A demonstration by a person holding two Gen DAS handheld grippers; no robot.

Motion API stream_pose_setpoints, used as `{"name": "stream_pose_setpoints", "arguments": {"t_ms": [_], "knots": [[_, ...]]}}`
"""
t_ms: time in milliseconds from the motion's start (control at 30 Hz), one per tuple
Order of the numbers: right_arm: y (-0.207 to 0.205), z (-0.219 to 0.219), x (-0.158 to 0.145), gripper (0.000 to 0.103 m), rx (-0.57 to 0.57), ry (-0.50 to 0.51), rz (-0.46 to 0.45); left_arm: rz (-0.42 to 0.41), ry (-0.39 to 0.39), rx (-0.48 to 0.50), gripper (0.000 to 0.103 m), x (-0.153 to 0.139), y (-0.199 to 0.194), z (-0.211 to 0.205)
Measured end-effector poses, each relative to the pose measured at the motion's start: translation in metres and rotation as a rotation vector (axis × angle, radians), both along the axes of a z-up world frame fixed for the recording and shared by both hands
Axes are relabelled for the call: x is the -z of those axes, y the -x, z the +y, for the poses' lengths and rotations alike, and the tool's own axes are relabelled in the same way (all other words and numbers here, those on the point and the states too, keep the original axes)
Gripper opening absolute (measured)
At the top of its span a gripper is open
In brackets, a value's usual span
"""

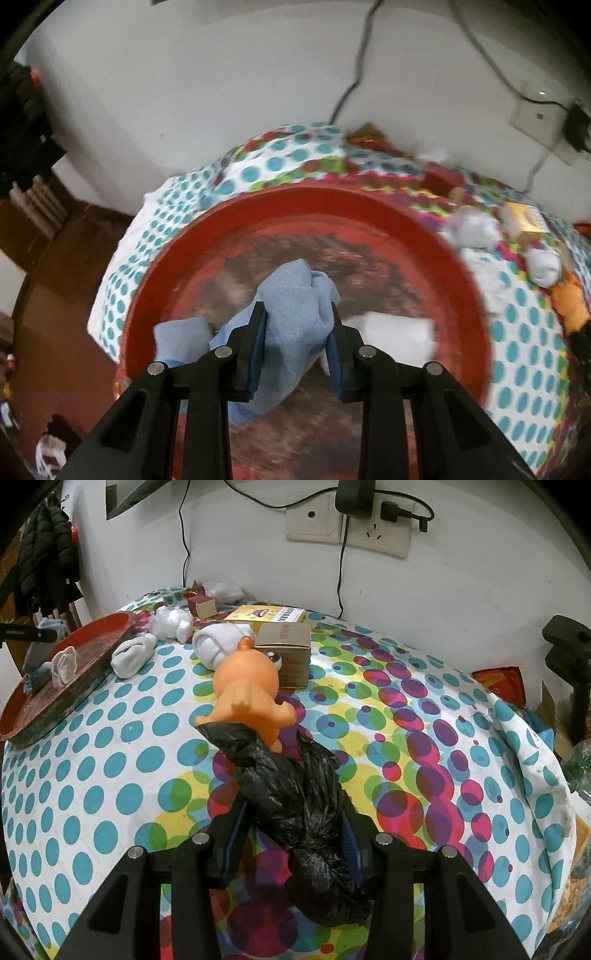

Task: Organize objects
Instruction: 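Lower the light blue sock into the red tray and open the left gripper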

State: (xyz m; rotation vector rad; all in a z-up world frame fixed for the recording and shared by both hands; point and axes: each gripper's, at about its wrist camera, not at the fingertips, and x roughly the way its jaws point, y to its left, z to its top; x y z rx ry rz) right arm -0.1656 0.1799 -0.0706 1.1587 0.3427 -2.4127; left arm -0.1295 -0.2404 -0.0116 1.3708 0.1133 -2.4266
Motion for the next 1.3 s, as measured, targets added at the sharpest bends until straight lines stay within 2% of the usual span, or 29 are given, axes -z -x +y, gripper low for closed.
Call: {"name": "stream_pose_setpoints", "arguments": {"t_ms": [433,567,1000,1300], "knots": [[0.0,0.0,0.0,0.045,0.0,0.001,-0.001,-0.102,0.025,-0.09,0.032,0.036,0.037,-0.063],[0.0,0.0,0.001,0.045,0.0,0.001,-0.001,-0.101,-0.007,-0.113,0.032,0.046,0.041,-0.076],[0.0,0.001,0.001,0.045,0.001,0.002,-0.001,-0.076,-0.002,-0.106,0.035,0.049,0.04,-0.081],[0.0,0.001,0.001,0.045,0.001,0.002,-0.001,-0.054,-0.009,-0.081,0.044,0.042,0.033,-0.068]]}}
